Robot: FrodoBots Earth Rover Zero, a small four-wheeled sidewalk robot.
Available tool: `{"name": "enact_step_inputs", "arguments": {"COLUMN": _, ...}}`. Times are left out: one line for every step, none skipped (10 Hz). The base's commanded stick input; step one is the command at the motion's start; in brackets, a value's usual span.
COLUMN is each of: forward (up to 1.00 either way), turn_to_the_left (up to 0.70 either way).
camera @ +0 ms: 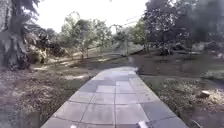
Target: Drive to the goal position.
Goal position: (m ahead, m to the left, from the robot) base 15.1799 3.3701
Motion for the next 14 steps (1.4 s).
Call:
{"name": "enact_step_inputs", "arguments": {"forward": 0.5, "turn_to_the_left": 0.0}}
{"name": "enact_step_inputs", "arguments": {"forward": 0.5, "turn_to_the_left": 0.0}}
{"name": "enact_step_inputs", "arguments": {"forward": 0.5, "turn_to_the_left": 0.0}}
{"name": "enact_step_inputs", "arguments": {"forward": 0.5, "turn_to_the_left": 0.0}}
{"name": "enact_step_inputs", "arguments": {"forward": 0.5, "turn_to_the_left": 0.0}}
{"name": "enact_step_inputs", "arguments": {"forward": 0.5, "turn_to_the_left": 0.0}}
{"name": "enact_step_inputs", "arguments": {"forward": 0.5, "turn_to_the_left": 0.0}}
{"name": "enact_step_inputs", "arguments": {"forward": 0.5, "turn_to_the_left": 0.0}}
{"name": "enact_step_inputs", "arguments": {"forward": 0.5, "turn_to_the_left": 0.0}}
{"name": "enact_step_inputs", "arguments": {"forward": 0.5, "turn_to_the_left": 0.0}}
{"name": "enact_step_inputs", "arguments": {"forward": 0.5, "turn_to_the_left": -0.1}}
{"name": "enact_step_inputs", "arguments": {"forward": 0.5, "turn_to_the_left": -0.27}}
{"name": "enact_step_inputs", "arguments": {"forward": 0.5, "turn_to_the_left": -0.45}}
{"name": "enact_step_inputs", "arguments": {"forward": 0.5, "turn_to_the_left": -0.5}}
